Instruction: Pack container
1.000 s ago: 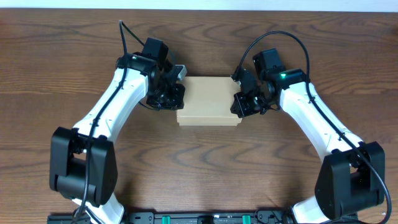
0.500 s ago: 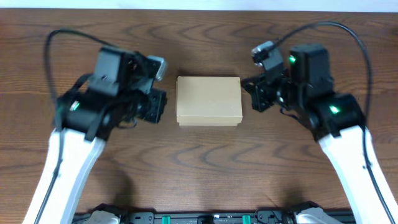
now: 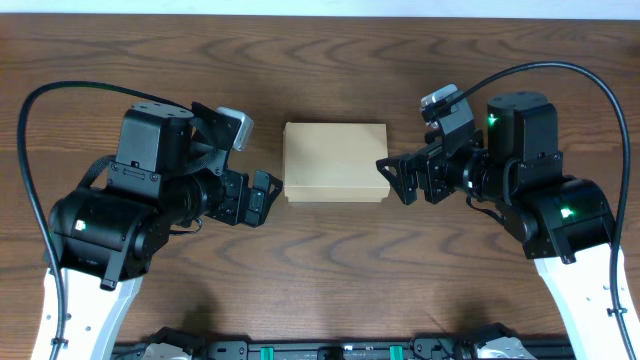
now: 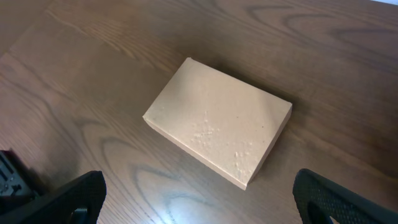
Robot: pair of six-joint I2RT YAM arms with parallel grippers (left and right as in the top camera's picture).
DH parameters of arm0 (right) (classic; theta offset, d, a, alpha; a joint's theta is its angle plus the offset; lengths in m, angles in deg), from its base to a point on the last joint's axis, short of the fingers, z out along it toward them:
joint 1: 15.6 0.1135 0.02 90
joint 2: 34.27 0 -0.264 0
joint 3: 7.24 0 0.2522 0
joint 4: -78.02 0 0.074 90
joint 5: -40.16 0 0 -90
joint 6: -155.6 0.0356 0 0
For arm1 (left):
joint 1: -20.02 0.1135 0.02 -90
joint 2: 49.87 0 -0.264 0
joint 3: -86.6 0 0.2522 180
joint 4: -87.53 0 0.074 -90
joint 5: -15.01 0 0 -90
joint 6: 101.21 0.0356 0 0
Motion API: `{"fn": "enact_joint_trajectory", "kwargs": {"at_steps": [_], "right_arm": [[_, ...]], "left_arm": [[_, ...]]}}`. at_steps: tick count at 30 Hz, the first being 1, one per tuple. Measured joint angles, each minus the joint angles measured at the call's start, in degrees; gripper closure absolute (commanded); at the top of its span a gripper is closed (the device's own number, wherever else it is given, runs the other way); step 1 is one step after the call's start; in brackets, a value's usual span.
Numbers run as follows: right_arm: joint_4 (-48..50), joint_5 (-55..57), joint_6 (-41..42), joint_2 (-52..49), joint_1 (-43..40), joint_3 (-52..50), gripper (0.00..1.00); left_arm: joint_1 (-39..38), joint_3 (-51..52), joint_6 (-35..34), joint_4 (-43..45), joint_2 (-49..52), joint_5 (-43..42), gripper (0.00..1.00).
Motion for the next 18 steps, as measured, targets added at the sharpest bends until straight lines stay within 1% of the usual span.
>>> {"fn": "enact_joint_trajectory", "kwargs": {"at_steps": [9, 12, 15, 18], "right_arm": [[0.02, 0.00, 0.00, -0.02, 0.00, 0.00, 0.01], [0.00, 0.02, 0.00, -0.02, 0.00, 0.00, 0.01], [0.00, 0.02, 0.00, -0.02, 0.00, 0.00, 0.01], [0.00, 0.07, 0.00, -0.02, 0.00, 0.00, 0.01]], "left_arm": [[0.00, 0.00, 0.00, -0.02, 0.00, 0.00, 0.05], [-0.02, 0.00, 0.07, -1.70, -0.02, 1.16, 0.05], [0.00, 0.20, 0.26, -2.97, -1.07, 5.22, 0.05], [0.26, 2.27, 0.31, -0.59, -6.12, 10.49, 0.05]]}}
